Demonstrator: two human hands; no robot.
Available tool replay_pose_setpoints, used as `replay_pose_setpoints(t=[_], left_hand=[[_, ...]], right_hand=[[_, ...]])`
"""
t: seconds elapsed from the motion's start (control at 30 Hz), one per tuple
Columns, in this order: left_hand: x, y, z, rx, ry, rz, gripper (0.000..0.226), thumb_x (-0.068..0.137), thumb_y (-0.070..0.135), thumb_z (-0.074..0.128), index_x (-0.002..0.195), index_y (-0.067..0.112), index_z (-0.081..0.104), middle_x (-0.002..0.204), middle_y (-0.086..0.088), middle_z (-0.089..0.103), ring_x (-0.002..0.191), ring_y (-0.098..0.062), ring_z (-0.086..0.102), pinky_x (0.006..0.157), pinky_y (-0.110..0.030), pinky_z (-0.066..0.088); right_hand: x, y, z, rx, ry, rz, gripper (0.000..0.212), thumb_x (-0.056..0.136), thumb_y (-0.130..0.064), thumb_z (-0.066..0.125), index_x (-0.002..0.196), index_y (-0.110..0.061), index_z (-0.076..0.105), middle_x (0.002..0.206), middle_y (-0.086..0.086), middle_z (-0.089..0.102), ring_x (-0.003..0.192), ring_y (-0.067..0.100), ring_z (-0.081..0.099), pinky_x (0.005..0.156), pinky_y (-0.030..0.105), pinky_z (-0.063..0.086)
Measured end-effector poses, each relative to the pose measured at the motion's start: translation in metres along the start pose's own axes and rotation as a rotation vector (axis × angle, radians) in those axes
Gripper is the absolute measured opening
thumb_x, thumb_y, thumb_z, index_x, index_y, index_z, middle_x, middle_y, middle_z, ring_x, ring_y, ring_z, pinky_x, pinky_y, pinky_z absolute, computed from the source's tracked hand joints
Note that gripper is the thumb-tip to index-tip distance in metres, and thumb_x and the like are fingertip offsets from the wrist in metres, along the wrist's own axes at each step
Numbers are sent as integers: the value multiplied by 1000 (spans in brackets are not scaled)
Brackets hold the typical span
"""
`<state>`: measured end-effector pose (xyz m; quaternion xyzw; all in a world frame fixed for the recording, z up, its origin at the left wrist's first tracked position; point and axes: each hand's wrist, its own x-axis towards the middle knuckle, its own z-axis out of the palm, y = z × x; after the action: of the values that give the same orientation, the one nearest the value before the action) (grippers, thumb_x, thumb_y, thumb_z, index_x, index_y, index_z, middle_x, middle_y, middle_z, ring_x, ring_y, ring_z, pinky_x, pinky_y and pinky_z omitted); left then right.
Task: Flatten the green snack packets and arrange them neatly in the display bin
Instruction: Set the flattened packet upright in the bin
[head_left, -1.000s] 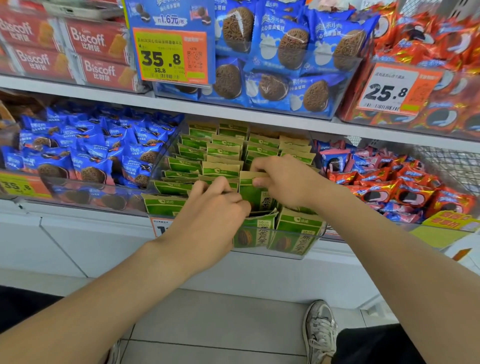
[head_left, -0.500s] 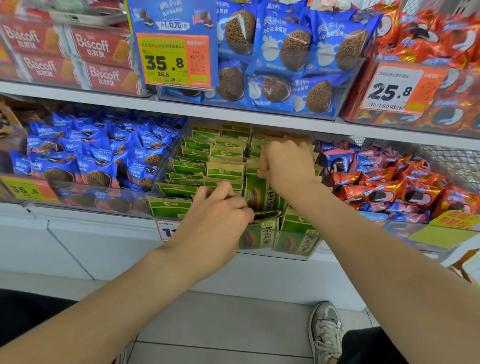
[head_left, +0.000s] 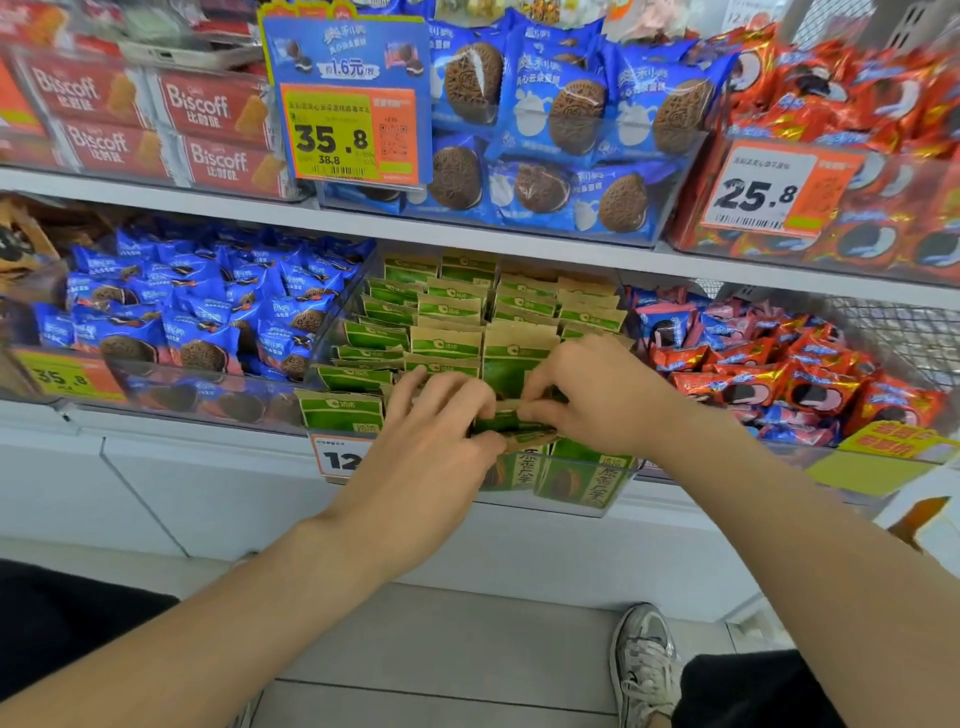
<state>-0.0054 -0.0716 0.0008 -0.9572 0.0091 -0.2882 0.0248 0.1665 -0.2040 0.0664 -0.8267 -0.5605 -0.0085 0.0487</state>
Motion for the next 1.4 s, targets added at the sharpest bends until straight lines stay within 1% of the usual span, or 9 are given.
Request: replay_pose_setpoints(t=[0.17,0.33,0.5,0.63,0.77,0.97,1.1,1.23,1.4], left_hand=[[0,-1,2,34,4,-12,28,81,10,87,104,23,78,99,6,74,134,-32,57,119,-67,28],[3,-5,-10,-46,-35,-36,21,94,31,63,110,25,75,99,9,77,138,-24,55,121,-66,24],[13,-8,-23,-340,147,-193,16,90,18,59,98,22,72,90,11,68,104,-17,59,99,-43,43],[23,4,-41,-706,353,-342,7,102,10,56,104,13,61,93,5,64,88,-11,62,78,-22,49],[26,16,-48,-1043,290,-473,10,109,17,57,116,12,52,95,0,71,74,-8,67,66,-20,50],[29,12,-48,-1348,266,-753,10,111,15,52,119,20,49,101,-6,79,83,-22,75,70,-43,61],[30,12,-49,-1361,222,-799,10,111,21,54,114,16,63,91,-3,76,77,-17,69,64,-34,56],[31,15,-55,-1339,133,-679,38,92,49,69,108,15,67,93,0,78,84,-14,75,72,-30,61],[29,9,-53,-1346,147,-564,19,101,29,69,92,14,73,95,-17,70,89,-24,67,85,-56,59]], right_hand=[[4,3,2,50,350,179,19,109,-30,54,103,-15,64,79,6,68,75,34,66,70,40,52],[-10,-7,-9,172,868,114,12,108,-12,55,105,-6,65,87,6,66,74,28,60,67,44,49],[-28,-18,-31,227,1218,157,21,109,-6,48,113,3,67,100,7,68,85,13,53,77,12,37],[-40,-26,-28,326,1090,130,20,109,-4,50,115,-5,69,96,-9,63,75,-1,50,74,6,36],[-42,-48,-11,501,873,111,21,108,-11,53,120,-17,70,98,-14,70,87,-4,65,80,16,50],[-45,-76,-3,1428,570,260,28,111,-27,52,127,-12,69,109,12,78,92,19,72,81,41,62],[-49,-75,4,1833,353,323,36,105,-28,58,127,-4,73,125,20,75,108,29,71,103,49,57],[-49,-77,3,1585,513,345,23,105,-17,64,106,0,79,101,17,80,93,32,78,86,44,65],[-49,-76,1,1207,714,285,18,100,-14,72,87,-7,82,79,5,80,71,19,74,72,42,63]])
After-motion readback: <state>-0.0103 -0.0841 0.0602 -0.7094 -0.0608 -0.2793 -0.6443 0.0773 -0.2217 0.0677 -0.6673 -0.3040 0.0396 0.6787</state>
